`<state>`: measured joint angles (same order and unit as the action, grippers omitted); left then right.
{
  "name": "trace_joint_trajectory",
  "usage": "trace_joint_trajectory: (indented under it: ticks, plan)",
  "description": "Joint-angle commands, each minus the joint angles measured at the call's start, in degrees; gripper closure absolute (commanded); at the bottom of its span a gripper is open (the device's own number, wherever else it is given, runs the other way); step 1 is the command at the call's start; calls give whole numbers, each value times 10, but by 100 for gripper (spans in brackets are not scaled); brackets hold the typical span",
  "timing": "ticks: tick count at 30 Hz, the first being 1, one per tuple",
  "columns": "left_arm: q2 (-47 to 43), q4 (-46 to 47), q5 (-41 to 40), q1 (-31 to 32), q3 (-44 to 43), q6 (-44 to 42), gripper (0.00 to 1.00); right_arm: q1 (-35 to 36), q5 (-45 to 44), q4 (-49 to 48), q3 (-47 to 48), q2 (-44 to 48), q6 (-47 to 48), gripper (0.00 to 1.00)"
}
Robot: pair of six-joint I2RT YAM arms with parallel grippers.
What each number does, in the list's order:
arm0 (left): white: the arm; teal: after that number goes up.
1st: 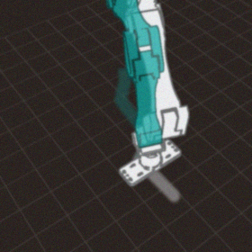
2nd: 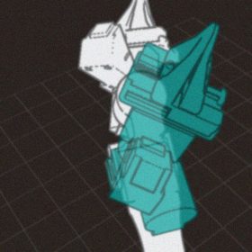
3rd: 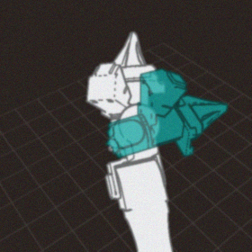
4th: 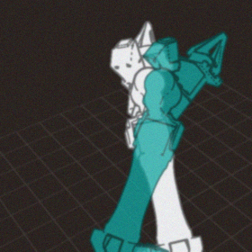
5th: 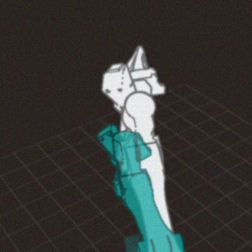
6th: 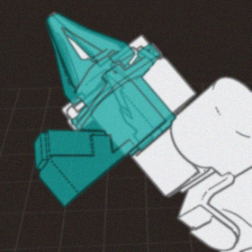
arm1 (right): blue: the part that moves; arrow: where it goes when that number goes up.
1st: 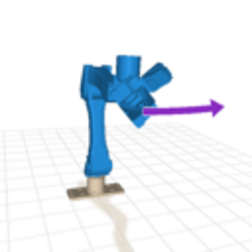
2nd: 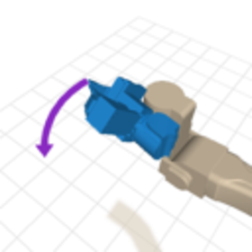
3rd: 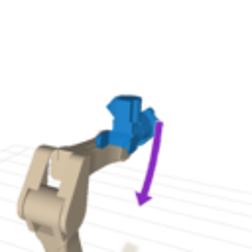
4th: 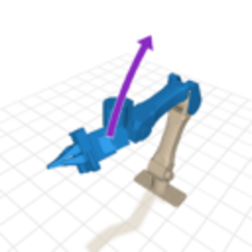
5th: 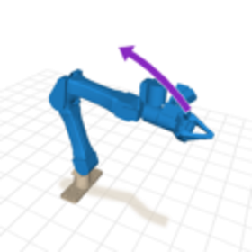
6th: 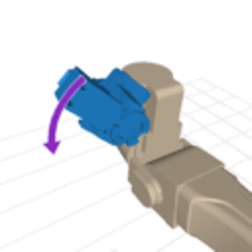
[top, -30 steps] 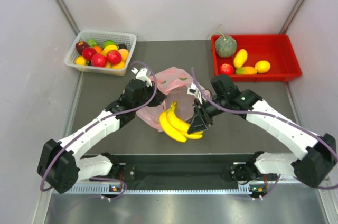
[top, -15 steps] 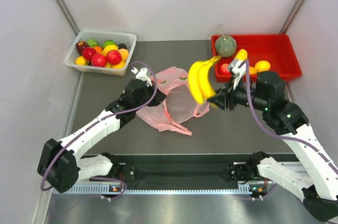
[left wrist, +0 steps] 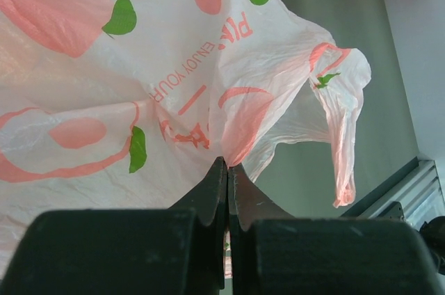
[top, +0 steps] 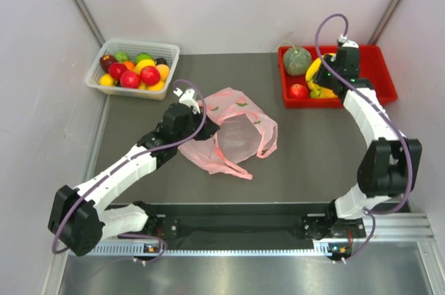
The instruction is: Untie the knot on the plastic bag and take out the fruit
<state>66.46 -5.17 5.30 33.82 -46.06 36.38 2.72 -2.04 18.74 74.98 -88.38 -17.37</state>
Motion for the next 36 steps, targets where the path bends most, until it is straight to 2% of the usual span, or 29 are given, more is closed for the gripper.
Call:
trace_joint_trajectory:
  ticks: [1,4,9,12,17,19,20,22,24,25,28,29,34,36]
  plan:
    - [-26,2,18,2,-18,-3,100,-80,18,-100,102,-63,-58,100]
    - [-32,1,22,1,-12,-3,100,-113,53,-95,196,-157,-72,100]
    - [-33,10,45,1,-7,-3,100,-140,93,12,405,-339,-65,100]
    - [-30,4,63,1,-13,-7,100,-150,108,31,460,-404,-70,100]
    - [-33,-23,80,1,-29,-31,100,-162,132,28,489,-463,-86,100]
    - [-34,-41,88,1,-38,-37,100,-164,135,26,500,-475,-91,96]
    - [-37,-45,88,1,-40,-39,100,-167,137,26,510,-484,-94,87]
    - [-43,-57,91,1,-43,-44,100,-169,146,30,517,-489,-100,81]
    - [-54,-64,89,1,-42,-46,100,-173,154,31,516,-484,-104,54]
    - [-57,-73,82,1,-42,-48,100,-175,156,28,514,-479,-104,35]
    - [-72,-79,74,1,-41,-54,100,-176,166,20,491,-442,-101,14]
    - [-75,-84,70,1,-41,-54,100,-176,172,14,483,-414,-101,1]
    - [-84,-96,49,1,-44,-54,97,-168,194,-12,346,-271,-112,0]
    - [-93,-93,17,1,-43,-47,95,-147,200,-40,244,-170,-102,0]
